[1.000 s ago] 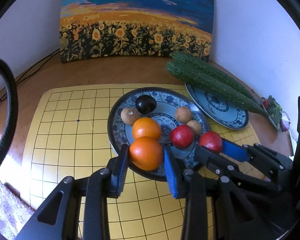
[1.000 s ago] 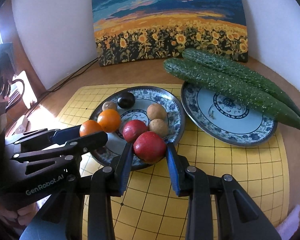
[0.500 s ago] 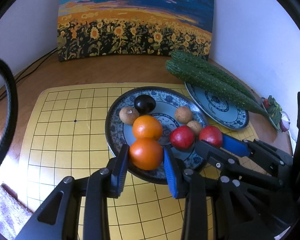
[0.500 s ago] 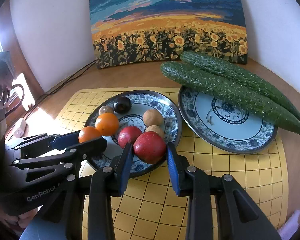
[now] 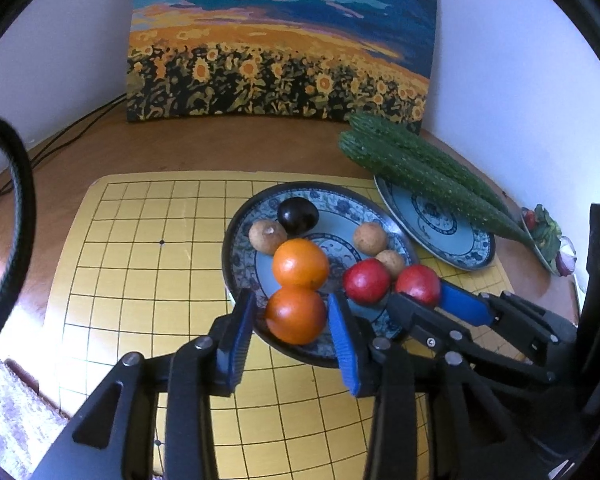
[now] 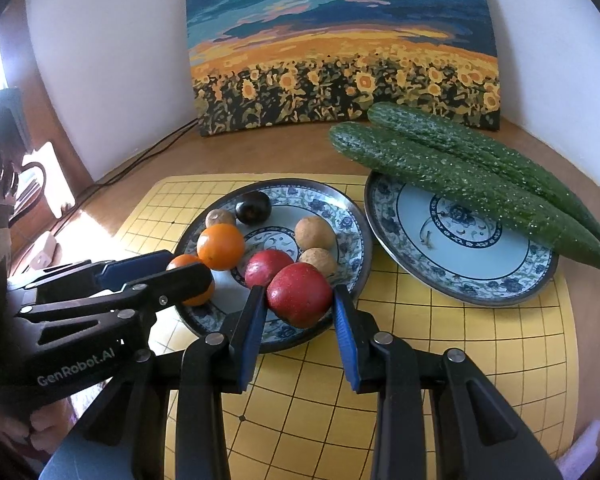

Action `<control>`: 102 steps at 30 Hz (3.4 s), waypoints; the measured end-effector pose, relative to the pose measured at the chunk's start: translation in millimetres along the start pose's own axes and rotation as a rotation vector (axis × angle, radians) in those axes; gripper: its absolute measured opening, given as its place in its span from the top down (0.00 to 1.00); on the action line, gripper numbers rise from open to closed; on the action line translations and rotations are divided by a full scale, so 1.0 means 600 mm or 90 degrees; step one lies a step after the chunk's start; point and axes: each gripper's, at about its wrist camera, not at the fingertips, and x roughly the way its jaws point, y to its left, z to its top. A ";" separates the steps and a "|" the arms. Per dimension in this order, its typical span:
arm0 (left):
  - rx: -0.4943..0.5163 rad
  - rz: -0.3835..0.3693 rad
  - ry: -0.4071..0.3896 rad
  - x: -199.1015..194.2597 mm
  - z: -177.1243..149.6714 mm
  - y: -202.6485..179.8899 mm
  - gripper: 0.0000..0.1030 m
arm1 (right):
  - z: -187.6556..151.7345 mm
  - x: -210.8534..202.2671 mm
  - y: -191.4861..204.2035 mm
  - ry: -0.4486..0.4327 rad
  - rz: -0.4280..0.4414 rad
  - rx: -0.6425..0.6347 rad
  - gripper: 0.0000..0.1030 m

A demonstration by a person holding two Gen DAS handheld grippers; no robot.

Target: Organize fruits

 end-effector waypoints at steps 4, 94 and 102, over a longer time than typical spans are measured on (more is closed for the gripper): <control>-0.001 0.003 0.000 -0.002 -0.001 0.000 0.61 | 0.001 0.000 0.001 0.000 -0.001 -0.001 0.66; 0.021 0.135 0.011 -0.020 -0.087 -0.017 0.35 | -0.089 -0.031 -0.007 0.028 -0.107 0.023 0.25; 0.020 0.136 0.003 -0.023 -0.091 -0.016 0.35 | -0.089 -0.030 -0.006 0.029 -0.106 0.023 0.24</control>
